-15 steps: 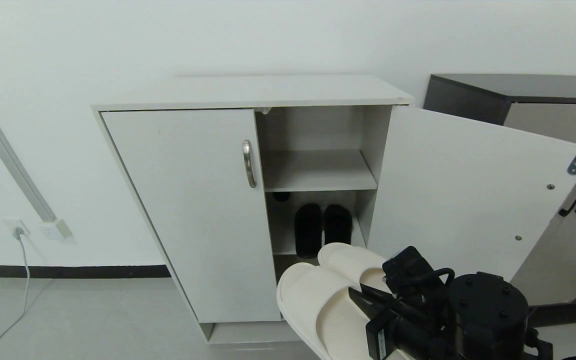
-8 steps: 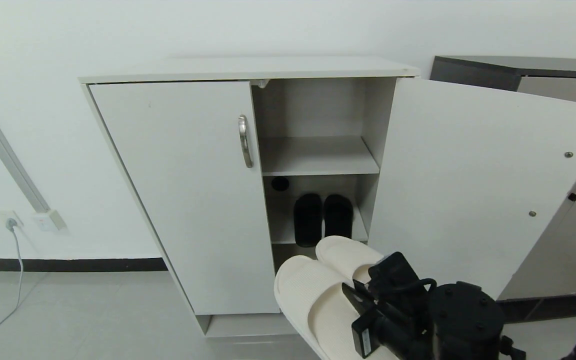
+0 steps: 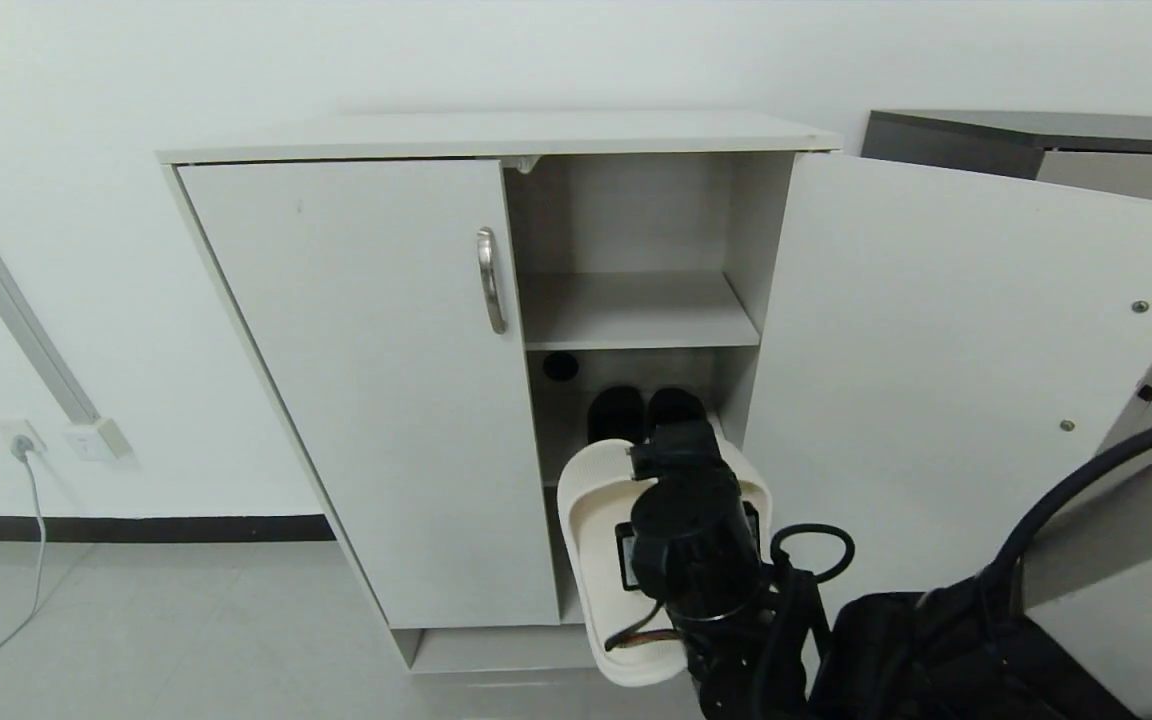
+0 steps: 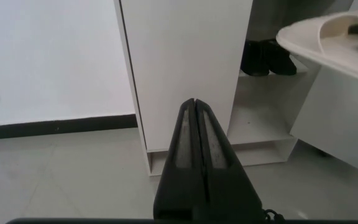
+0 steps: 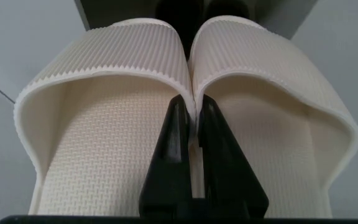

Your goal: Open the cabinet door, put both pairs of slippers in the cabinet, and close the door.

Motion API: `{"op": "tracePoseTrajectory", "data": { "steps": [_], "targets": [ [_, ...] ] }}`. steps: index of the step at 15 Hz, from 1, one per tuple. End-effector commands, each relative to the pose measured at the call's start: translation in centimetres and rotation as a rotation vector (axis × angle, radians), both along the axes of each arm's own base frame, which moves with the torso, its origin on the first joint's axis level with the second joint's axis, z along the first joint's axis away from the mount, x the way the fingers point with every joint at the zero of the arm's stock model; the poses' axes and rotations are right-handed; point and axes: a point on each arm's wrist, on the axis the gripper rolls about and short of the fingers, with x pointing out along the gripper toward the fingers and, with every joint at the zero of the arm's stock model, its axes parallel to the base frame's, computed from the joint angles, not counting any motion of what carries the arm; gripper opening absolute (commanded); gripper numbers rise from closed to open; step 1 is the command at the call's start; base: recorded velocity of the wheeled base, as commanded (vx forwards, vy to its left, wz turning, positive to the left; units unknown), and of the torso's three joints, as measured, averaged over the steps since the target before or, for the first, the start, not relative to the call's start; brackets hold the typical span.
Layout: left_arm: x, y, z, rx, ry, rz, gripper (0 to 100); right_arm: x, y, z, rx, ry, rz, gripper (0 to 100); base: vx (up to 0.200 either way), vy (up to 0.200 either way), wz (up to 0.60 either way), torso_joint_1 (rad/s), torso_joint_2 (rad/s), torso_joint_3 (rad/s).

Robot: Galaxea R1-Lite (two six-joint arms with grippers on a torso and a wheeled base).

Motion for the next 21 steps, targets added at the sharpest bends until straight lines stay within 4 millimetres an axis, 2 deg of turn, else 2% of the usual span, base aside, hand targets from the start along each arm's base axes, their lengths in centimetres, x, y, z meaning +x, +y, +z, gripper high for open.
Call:
{"op": "tracePoseTrajectory", "data": {
  "steps": [1, 4, 6, 12, 21],
  "targets": [
    [0.0, 0.0, 0.0, 0.000, 0.000, 0.000, 0, 0.2, 1.0, 4.4, 0.057, -0.065, -0.016, 0, 0.000, 0.000, 0.00, 0.000, 0.00, 0.000],
    [0.0, 0.0, 0.0, 0.000, 0.000, 0.000, 0, 0.6, 0.5, 8.2, 0.079, -0.137, -0.021, 0, 0.000, 0.000, 0.00, 0.000, 0.00, 0.000],
    [0.0, 0.0, 0.0, 0.000, 0.000, 0.000, 0, 0.3, 0.1, 9.4, 0.071, -0.159, -0.018, 0, 0.000, 0.000, 0.00, 0.000, 0.00, 0.000],
    [0.0, 0.0, 0.0, 0.000, 0.000, 0.000, 0, 0.6, 0.3, 8.2, 0.040, -0.141, -0.019, 0, 0.000, 0.000, 0.00, 0.000, 0.00, 0.000],
    [0.0, 0.0, 0.0, 0.000, 0.000, 0.000, 0, 0.7, 0.2, 8.2, 0.038, -0.141, -0.022, 0, 0.200, 0.000, 0.00, 0.001, 0.00, 0.003]
  ]
}}
